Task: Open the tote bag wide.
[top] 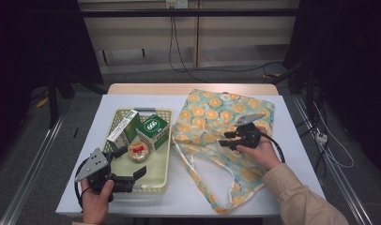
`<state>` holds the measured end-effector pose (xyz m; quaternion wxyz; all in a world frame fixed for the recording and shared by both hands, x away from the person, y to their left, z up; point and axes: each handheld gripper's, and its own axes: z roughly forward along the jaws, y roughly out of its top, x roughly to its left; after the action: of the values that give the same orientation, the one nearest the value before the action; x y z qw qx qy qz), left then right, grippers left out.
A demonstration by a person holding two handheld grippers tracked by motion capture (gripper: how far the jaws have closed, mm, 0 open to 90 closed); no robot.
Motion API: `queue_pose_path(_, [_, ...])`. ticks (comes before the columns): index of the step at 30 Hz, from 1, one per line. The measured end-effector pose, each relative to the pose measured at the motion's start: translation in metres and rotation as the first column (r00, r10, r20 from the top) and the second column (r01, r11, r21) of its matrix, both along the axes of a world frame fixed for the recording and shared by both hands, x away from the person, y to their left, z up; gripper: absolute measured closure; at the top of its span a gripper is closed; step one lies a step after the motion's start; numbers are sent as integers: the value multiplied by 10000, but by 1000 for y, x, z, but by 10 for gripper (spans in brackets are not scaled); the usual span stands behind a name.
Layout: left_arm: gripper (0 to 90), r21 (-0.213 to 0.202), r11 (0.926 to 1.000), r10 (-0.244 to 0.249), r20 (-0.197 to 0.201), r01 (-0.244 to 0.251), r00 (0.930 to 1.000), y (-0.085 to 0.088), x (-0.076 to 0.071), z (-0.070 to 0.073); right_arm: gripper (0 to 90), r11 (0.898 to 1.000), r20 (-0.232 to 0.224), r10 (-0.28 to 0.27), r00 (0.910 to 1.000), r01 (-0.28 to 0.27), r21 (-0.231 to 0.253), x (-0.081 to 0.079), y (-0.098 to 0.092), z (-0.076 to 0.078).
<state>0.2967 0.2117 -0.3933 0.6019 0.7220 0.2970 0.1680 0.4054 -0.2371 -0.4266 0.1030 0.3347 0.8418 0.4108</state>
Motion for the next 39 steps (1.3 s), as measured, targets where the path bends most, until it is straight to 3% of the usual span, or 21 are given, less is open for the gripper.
queue_pose_path(6, [22,60,10000,-11,-60,11,10000,-2,0,-1,662,9989,230,337,9992,-345,328,-14,1,13])
queue_pose_path(11, [23,75,10000,-14,-20,14,10000,-1,0,0,850,9937,389,924,9950,-947,598,-23,7,17])
queue_pose_path(14, [22,65,10000,-24,-53,24,10000,-2,0,-1,872,9892,52,1395,9902,-1396,438,-27,15,11])
queue_pose_path(17, [22,160,9999,-52,-47,53,10000,-2,0,-2,814,9925,-328,1223,9919,-1225,-42,-24,19,-7])
queue_pose_path(20, [22,51,10000,-30,-67,31,10000,-2,0,-2,709,9948,-384,890,9953,-907,-454,-18,18,-22])
queue_pose_path(22, [23,59,10000,-17,-93,18,10000,-1,0,-2,647,9960,-118,537,9985,-544,-702,-14,15,-25])
queue_pose_path(24, [22,69,10000,-36,-99,36,9999,-1,0,-2,588,9984,14,121,9999,-120,-544,-10,10,-26])
queue_pose_path(27, [23,45,10000,-19,-92,19,10000,0,0,-2,528,9956,-96,114,9999,-123,-929,-5,6,-31])
queue_pose_path(28, [22,3,10000,6,-83,-6,10000,0,0,-2,529,9969,-78,187,9998,-192,-758,-5,4,-32])
queue_pose_path(31, [23,42,10000,6,-68,-5,10000,0,0,-1,539,9959,41,227,9997,-223,-874,-4,4,-33])
queue_pose_path(32, [22,16,10000,-1,-81,1,10000,0,0,-2,564,9955,50,201,9998,-195,-924,-4,4,-32])
queue_pose_path(35, [23,27,10000,0,-97,0,10000,0,0,-2,784,9958,19,311,9995,-308,-867,-2,5,-32])
queue_pose_path(39, [22,60,10000,-21,-83,21,10000,0,1,-2,900,9970,-264,224,9994,-243,-729,0,7,-31])
